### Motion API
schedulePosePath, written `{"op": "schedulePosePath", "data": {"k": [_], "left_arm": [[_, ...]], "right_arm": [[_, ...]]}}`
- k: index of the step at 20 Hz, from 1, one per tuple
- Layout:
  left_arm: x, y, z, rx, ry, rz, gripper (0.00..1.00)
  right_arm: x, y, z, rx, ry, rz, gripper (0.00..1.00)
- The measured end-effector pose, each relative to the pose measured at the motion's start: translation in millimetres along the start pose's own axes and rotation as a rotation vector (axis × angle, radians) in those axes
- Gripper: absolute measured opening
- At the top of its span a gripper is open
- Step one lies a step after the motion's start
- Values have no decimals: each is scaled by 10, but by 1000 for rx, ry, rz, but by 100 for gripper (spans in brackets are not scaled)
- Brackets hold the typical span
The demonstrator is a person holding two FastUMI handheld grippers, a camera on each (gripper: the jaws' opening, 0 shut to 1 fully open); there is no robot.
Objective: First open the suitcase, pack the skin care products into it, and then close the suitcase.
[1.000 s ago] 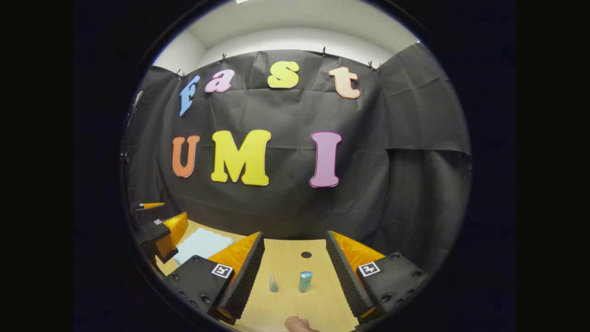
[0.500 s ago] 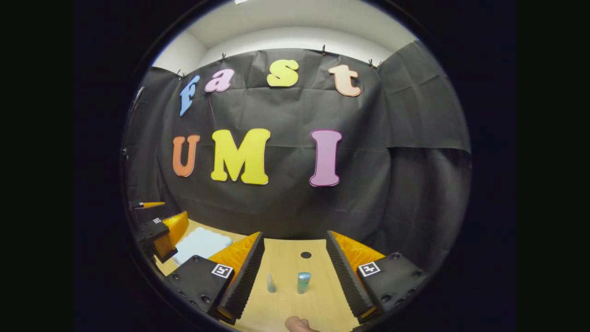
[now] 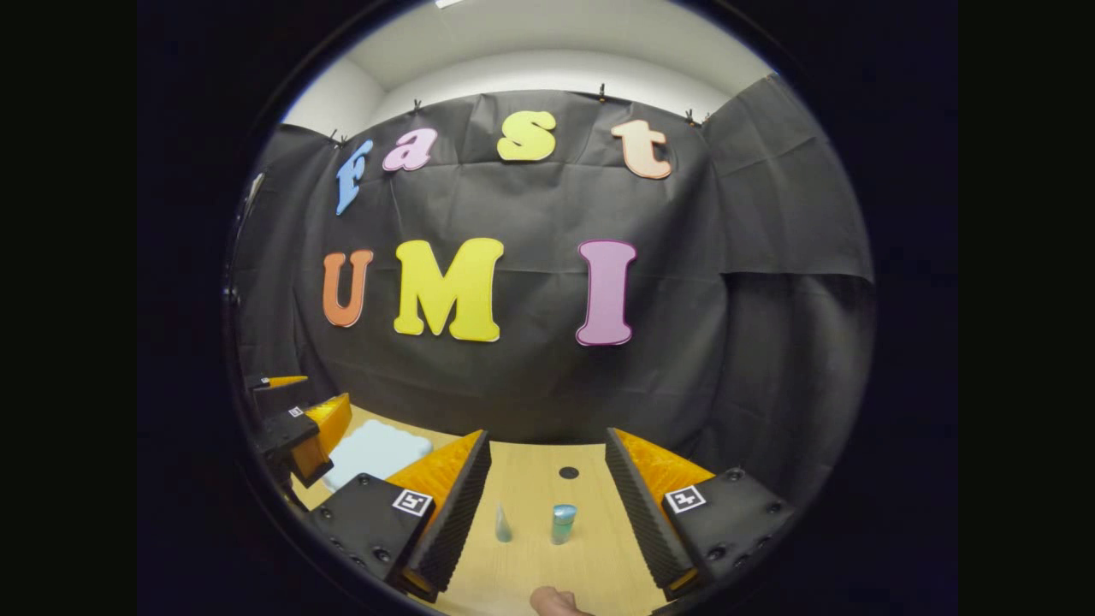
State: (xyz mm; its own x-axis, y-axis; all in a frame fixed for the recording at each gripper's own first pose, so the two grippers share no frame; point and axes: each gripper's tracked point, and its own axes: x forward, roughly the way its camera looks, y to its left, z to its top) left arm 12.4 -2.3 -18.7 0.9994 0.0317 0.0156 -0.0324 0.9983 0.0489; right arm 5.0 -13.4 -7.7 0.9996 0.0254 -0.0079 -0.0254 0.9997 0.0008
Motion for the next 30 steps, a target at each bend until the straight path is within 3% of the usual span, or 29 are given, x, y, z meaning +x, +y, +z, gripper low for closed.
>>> {"op": "schedulePosePath", "data": {"k": [4,6,16,22,26,28,30], "left_arm": [[124,40,-442,73,22,14,100],[177,92,-692,158,54,50,100],[650,-129,-1730,832,82,33,98],[861,-354,-2211,1164,112,6,98],[1090,-243,-2457,1330,209,17,96],[1181,-266,-2443,1426,211,27,91],[1252,-262,-2545,1504,265,2,78]], "right_arm": [[-42,-164,-99,0,11,-20,80],[-37,-278,-164,-17,19,-43,80],[89,-730,-529,-9,91,-87,80],[219,-1087,-819,21,143,-101,80],[326,-1342,-958,50,173,-108,80],[369,-1447,-1023,63,183,-107,80],[413,-1534,-1118,66,205,-102,80]]}}
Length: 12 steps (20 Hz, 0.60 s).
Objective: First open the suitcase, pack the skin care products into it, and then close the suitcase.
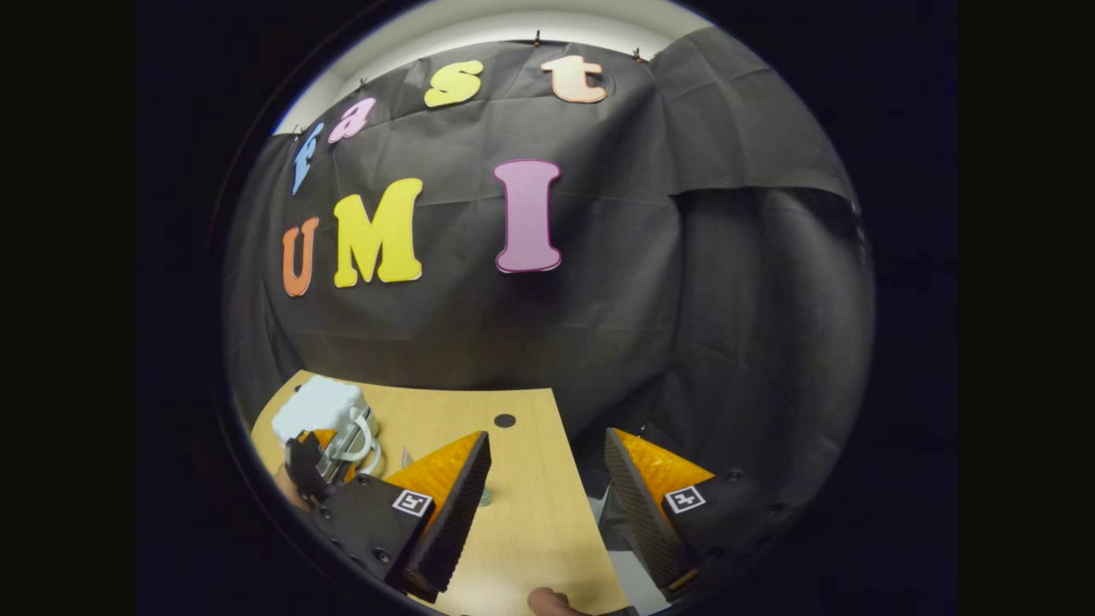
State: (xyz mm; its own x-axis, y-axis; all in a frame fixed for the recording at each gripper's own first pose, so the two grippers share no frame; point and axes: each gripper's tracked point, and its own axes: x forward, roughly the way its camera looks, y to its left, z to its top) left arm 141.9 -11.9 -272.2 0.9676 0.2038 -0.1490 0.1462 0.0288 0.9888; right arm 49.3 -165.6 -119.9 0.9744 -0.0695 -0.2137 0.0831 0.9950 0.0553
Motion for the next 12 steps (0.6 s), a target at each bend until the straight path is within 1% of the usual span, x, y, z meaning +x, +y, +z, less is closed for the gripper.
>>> {"op": "schedulePosePath", "data": {"k": [2,3,4,5,6,7,9,12], "left_arm": [[29,-97,-26,69,27,-36,66],[58,-128,-18,81,32,-49,52],[76,-151,-36,85,40,-62,46],[68,-128,-12,100,47,-56,33],[35,-85,18,108,46,-42,29],[55,-71,20,100,48,-39,15],[51,-53,0,86,52,-40,8],[26,25,6,2,46,-33,4]], "right_arm": [[38,-38,-60,-6,15,14,80],[57,-55,-59,-10,16,19,79],[68,-67,-57,-13,16,32,80],[73,-68,-51,-20,15,43,80],[76,-73,-48,-26,12,52,79],[78,-75,-34,-30,9,63,80],[65,-70,-43,-48,8,71,79],[16,-28,-20,-60,6,70,80]]}}
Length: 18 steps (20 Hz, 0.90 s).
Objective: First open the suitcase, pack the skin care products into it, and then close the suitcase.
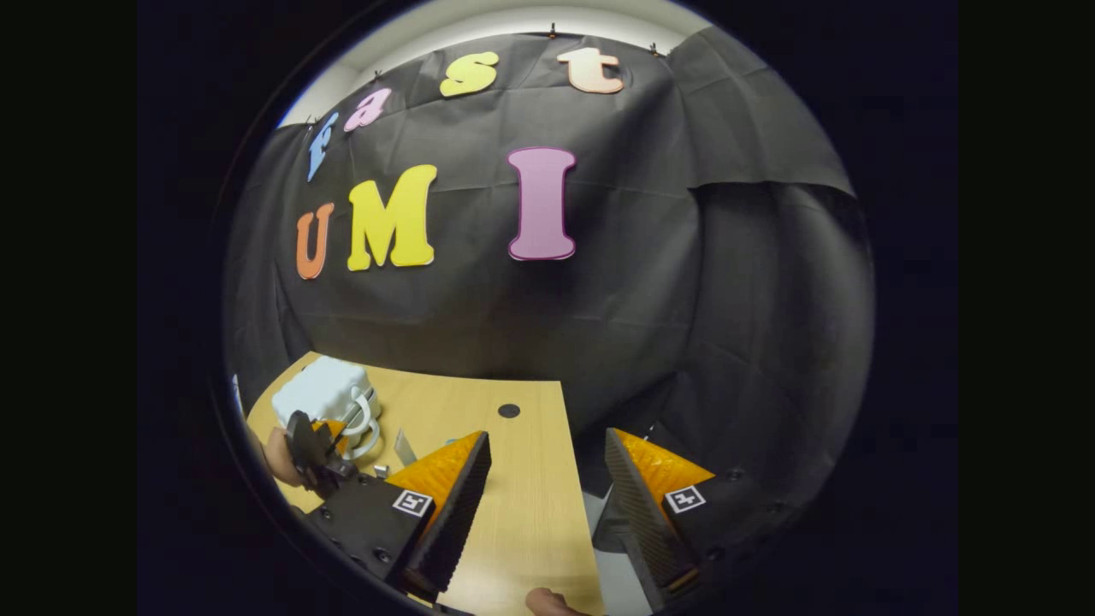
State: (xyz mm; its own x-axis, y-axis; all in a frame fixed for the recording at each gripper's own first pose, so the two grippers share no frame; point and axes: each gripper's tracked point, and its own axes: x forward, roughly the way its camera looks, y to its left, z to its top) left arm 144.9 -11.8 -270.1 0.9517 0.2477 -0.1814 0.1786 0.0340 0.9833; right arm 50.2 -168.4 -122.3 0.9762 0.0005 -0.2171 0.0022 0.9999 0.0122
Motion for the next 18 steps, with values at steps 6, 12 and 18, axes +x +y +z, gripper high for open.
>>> {"op": "schedulePosePath", "data": {"k": [6,12,18], "left_arm": [[-119,473,-178,-206,-36,-12,3],[-261,1170,-523,-460,-65,-2,2],[-278,1809,-1314,-687,-57,49,2]], "right_arm": [[-109,251,228,11,-41,-52,80],[-242,743,407,10,-80,-88,80],[-345,1402,508,-26,-109,-85,80]]}}
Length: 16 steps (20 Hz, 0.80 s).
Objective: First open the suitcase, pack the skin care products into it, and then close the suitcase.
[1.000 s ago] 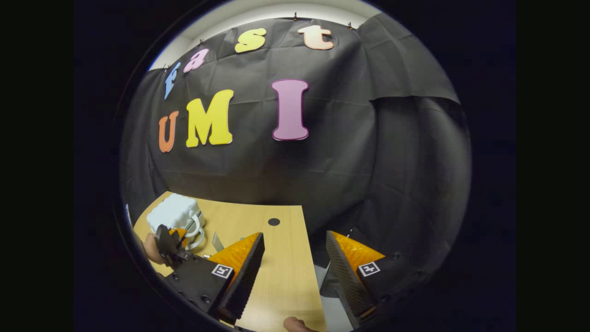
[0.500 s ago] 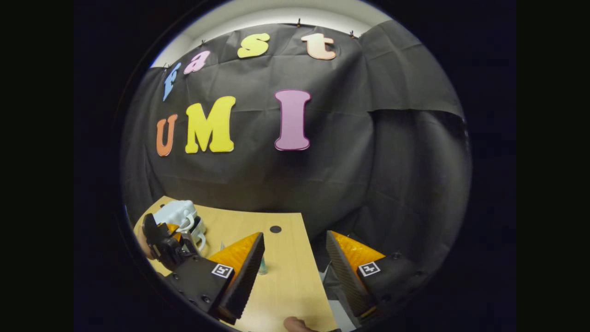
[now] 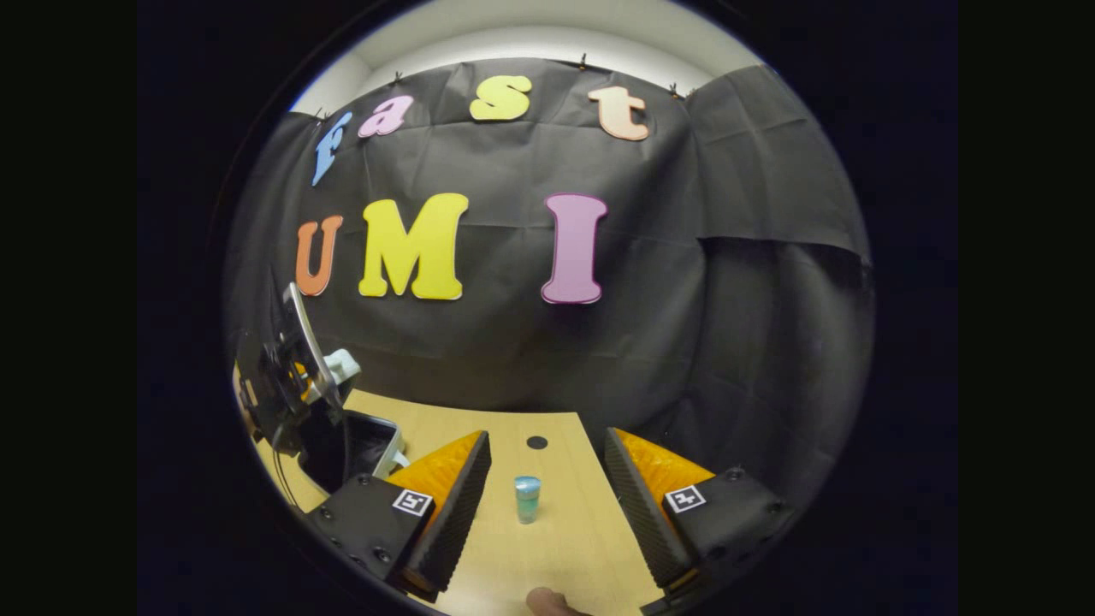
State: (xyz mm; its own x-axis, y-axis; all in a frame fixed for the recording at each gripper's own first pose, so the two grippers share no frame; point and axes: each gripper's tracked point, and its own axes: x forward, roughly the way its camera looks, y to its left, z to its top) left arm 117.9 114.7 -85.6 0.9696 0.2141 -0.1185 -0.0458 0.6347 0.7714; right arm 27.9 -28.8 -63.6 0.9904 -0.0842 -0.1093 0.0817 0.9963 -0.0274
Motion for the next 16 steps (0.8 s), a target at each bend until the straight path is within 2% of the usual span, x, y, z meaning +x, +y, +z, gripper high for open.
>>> {"op": "schedulePosePath", "data": {"k": [4,9,12,16], "left_arm": [[77,505,-292,-153,4,13,2],[243,930,-765,-297,-7,23,2],[310,1073,-1049,-338,-8,33,3],[423,1230,-1486,-326,21,53,3]], "right_arm": [[-12,425,62,0,-2,0,80],[7,887,113,21,13,-5,80],[-19,1105,82,18,28,-11,80],[-85,1334,63,-13,35,-12,80]]}}
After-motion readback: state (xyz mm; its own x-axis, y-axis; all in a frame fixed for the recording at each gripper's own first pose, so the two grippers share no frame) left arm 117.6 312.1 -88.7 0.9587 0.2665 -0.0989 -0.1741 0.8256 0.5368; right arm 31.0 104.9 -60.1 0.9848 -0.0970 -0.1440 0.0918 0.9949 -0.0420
